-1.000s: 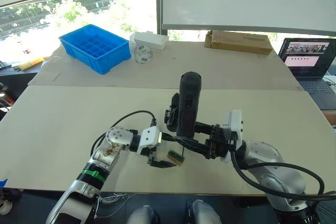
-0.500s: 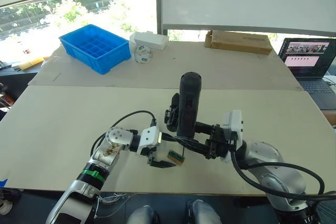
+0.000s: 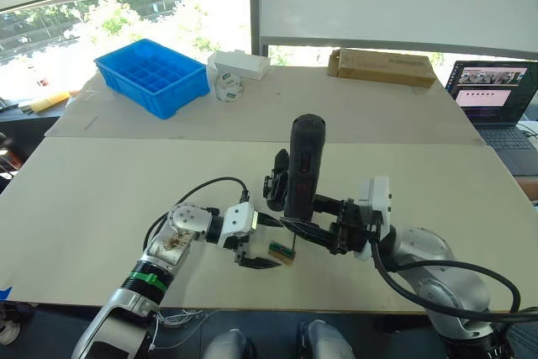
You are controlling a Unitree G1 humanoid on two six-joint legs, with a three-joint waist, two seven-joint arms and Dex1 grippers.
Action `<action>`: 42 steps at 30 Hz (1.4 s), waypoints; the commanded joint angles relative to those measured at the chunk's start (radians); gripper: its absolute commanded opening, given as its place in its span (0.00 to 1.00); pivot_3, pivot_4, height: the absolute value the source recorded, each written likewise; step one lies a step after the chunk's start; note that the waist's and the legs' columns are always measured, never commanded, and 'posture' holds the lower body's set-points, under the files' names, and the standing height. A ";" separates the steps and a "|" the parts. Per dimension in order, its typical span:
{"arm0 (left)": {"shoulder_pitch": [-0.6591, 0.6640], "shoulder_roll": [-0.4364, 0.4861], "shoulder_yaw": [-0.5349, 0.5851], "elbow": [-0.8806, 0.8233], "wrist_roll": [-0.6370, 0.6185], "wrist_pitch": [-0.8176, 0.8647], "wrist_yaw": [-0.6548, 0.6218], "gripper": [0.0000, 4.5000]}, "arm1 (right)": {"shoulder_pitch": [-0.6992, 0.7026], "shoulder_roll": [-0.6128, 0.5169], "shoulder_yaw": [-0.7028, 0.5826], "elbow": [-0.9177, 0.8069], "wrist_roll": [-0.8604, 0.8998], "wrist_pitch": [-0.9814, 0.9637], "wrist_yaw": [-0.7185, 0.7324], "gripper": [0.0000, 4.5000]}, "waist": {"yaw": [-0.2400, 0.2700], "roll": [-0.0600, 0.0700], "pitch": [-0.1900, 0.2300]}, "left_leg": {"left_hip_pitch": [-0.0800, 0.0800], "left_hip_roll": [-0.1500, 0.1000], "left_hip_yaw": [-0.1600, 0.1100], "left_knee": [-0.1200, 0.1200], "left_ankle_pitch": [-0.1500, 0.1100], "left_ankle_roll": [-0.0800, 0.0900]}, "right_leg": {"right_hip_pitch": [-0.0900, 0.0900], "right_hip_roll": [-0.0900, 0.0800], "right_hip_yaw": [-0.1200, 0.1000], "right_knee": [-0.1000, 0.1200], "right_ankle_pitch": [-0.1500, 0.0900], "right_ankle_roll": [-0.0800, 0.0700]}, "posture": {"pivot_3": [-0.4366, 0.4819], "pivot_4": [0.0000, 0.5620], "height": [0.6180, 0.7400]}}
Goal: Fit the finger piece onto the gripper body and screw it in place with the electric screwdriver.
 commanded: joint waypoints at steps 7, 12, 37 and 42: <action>0.031 0.040 0.048 -0.078 -0.033 0.012 0.009 1.00 | -0.094 -0.053 -0.084 -0.122 0.158 0.070 -0.036 0.43 | 0.000 0.000 0.000 | 0.000 0.000 -0.001 0.000 0.000 0.000 | 0.000 -0.001 0.000 0.000 0.000 0.000 | 0.48 0.27 0.98; 0.059 0.064 0.071 -0.135 -0.049 0.042 0.017 1.00 | -0.154 -0.094 -0.111 -0.120 0.226 0.113 -0.039 0.43 | 0.000 0.000 0.000 | 0.000 0.000 -0.001 0.000 0.000 0.000 | 0.000 -0.001 0.000 0.000 0.000 0.000 | 0.48 0.27 0.98; -0.073 0.125 0.177 0.003 -0.088 0.131 0.029 1.00 | -0.917 0.053 -0.007 0.398 0.319 0.385 -0.181 0.43 | -0.019 -0.002 0.000 | -0.002 0.000 0.000 0.000 0.000 0.000 | -0.001 0.000 -0.003 0.002 0.001 0.000 | 0.48 0.27 0.98; -0.137 0.107 0.174 0.095 -0.070 0.112 0.035 1.00 | -0.909 0.065 0.033 0.460 0.204 0.347 -0.122 0.43 | -0.020 -0.002 -0.001 | -0.006 0.000 0.000 0.000 0.000 0.001 | -0.002 0.000 -0.004 0.001 0.003 0.003 | 0.48 0.27 0.98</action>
